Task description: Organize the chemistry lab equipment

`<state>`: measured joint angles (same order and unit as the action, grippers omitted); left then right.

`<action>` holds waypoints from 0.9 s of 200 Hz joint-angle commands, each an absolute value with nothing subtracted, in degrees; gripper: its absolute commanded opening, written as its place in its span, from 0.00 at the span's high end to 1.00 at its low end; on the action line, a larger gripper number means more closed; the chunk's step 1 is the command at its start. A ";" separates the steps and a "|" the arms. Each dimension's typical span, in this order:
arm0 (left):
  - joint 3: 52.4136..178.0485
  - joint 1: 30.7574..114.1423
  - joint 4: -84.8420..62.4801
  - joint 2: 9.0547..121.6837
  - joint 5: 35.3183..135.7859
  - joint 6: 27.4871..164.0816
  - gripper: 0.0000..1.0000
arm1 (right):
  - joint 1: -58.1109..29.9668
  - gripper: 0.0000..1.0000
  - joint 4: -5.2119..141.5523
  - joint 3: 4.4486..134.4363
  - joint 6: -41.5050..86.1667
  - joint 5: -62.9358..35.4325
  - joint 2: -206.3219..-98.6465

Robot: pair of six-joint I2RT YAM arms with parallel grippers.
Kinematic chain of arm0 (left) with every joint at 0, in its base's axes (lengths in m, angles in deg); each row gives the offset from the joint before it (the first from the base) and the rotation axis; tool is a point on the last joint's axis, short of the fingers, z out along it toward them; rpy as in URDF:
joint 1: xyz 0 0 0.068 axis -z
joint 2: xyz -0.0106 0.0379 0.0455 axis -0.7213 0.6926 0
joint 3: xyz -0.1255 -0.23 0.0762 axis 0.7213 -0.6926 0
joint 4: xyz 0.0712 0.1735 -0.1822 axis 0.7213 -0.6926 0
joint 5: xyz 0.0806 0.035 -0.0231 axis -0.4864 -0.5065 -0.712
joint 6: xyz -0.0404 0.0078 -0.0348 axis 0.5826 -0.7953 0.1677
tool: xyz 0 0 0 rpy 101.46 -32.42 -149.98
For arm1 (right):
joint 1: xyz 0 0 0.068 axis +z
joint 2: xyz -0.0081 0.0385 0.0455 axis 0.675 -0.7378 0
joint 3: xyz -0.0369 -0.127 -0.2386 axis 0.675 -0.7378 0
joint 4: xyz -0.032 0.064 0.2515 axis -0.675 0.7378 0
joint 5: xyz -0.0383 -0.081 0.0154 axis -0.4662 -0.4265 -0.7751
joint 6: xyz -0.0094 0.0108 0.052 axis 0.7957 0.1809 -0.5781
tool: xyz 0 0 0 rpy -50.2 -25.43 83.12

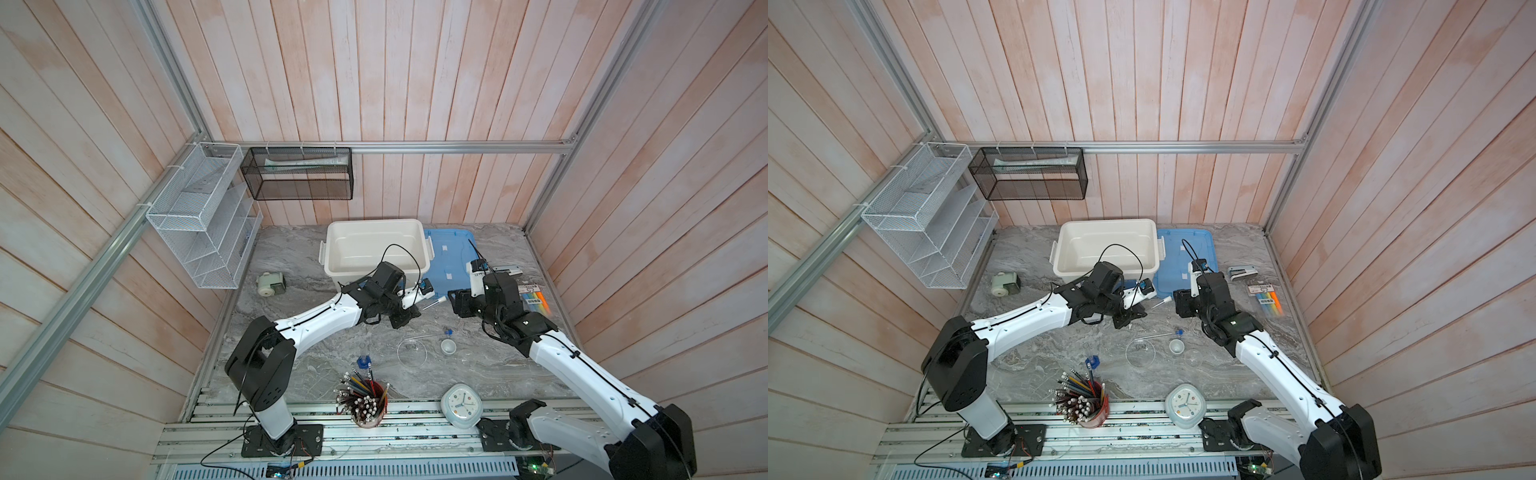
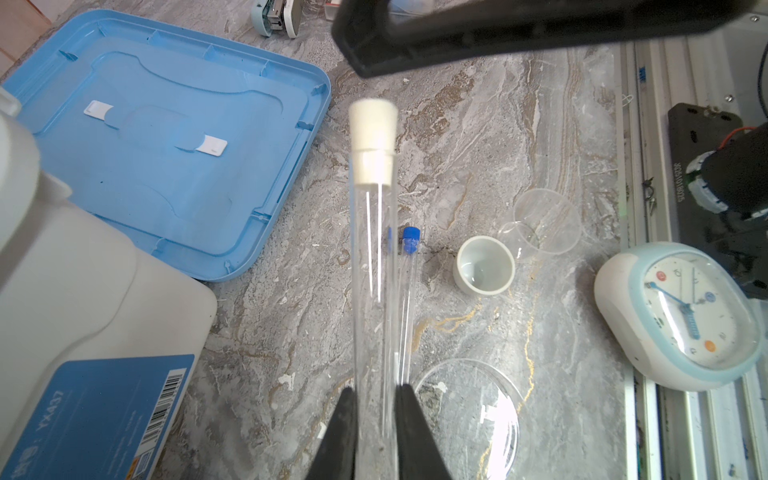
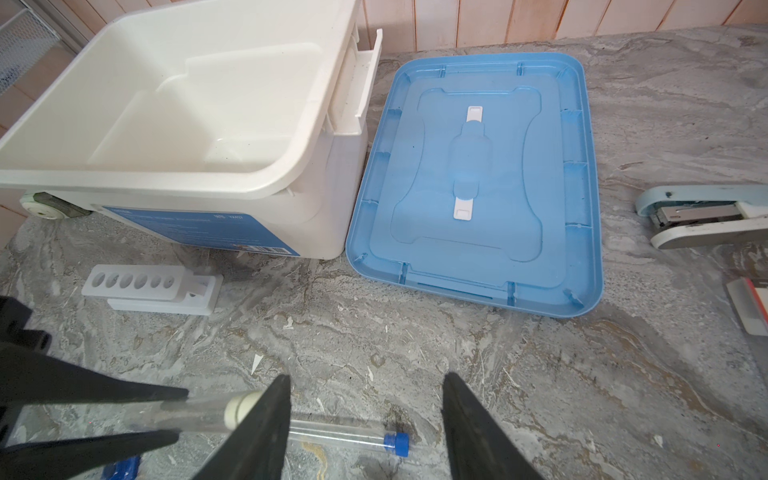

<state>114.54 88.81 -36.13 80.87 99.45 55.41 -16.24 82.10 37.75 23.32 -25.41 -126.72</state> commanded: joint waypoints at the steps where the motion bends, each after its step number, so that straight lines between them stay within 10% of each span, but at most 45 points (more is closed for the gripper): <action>1: 115.82 89.14 -35.91 80.43 99.38 55.01 0.83 | -15.80 0.41 81.24 37.01 23.08 -25.10 -126.91; 180: 115.94 89.24 -35.40 80.79 97.80 55.18 0.83 | -9.69 0.41 80.12 37.38 21.87 -21.15 -131.65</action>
<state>114.54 88.90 -40.81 80.89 96.61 55.43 -11.84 79.92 37.55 22.97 -25.48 -130.79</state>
